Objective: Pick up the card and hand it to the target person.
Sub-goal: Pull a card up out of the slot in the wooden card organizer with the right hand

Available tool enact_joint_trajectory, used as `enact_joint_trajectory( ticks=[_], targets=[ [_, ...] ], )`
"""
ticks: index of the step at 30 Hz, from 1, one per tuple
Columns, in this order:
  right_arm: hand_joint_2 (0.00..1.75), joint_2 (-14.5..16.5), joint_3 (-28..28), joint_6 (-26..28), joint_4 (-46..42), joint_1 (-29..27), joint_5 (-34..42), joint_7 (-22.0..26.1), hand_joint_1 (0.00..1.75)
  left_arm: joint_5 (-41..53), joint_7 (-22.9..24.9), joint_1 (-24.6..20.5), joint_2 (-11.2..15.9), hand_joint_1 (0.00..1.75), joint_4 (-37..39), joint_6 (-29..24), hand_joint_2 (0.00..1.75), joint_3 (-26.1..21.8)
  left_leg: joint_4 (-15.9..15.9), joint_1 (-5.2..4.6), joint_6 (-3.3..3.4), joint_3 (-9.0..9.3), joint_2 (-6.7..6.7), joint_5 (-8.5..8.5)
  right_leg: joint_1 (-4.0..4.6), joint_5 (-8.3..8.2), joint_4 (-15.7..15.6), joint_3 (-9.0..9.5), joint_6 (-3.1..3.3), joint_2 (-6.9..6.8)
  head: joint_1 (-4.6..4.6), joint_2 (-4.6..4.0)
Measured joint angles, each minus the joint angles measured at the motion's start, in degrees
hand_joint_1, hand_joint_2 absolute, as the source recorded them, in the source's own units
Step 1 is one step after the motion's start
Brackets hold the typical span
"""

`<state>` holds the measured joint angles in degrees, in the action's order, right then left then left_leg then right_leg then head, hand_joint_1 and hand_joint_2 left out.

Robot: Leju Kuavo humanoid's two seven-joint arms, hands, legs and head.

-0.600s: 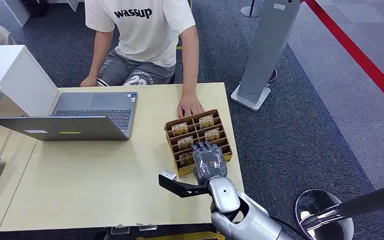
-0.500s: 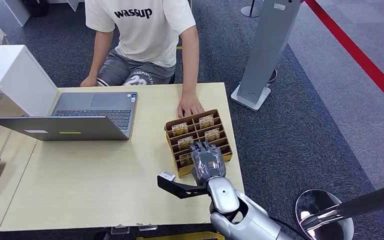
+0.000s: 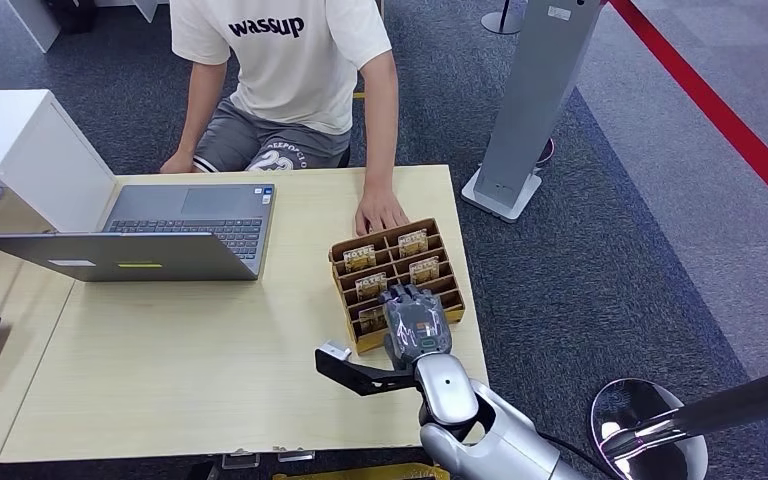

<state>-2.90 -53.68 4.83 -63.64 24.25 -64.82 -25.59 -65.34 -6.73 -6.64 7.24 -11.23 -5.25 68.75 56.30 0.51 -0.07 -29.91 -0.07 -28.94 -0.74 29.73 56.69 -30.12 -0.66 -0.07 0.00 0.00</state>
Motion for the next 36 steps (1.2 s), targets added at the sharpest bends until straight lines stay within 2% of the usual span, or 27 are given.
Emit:
enact_joint_trajectory(
  ticks=[15,19,23,36],
  targets=[
    [1.75,0.8,0.0,1.1,2.4,0.3,1.1,1.0,0.82,-0.3,0.3,0.0,0.0,0.00,0.0,-0.1,1.75,-0.2,0.0,-0.02,0.00,0.02,-0.01,-0.04,-0.02,0.05,0.0,0.02,-0.02,-0.01,0.00,0.00],
    [1.75,0.7,0.1,1.4,2.1,0.2,0.9,1.0,0.92,-0.3,0.3,0.0,0.0,0.00,0.0,-0.2,1.75,-0.2,0.0,-0.01,0.00,0.01,-0.02,-0.02,-0.01,0.02,0.0,0.01,-0.01,-0.01,0.00,0.00],
    [1.75,0.4,0.2,2.0,1.5,0.1,0.4,0.9,1.04,-0.2,0.3,0.0,0.0,0.00,0.0,-0.2,1.75,-0.1,0.0,0.01,0.00,-0.01,-0.01,0.02,0.01,-0.02,0.0,0.00,0.00,-0.02,0.00,0.00],
    [1.75,-0.6,0.8,2.5,-4.1,-0.3,-0.4,0.6,1.17,-0.4,0.4,0.0,0.0,0.00,0.0,-0.3,1.75,-0.2,0.1,-0.02,0.01,-0.03,-0.04,-0.04,-0.02,0.06,0.1,-0.03,-0.02,-0.04,0.00,0.00]
  ],
)
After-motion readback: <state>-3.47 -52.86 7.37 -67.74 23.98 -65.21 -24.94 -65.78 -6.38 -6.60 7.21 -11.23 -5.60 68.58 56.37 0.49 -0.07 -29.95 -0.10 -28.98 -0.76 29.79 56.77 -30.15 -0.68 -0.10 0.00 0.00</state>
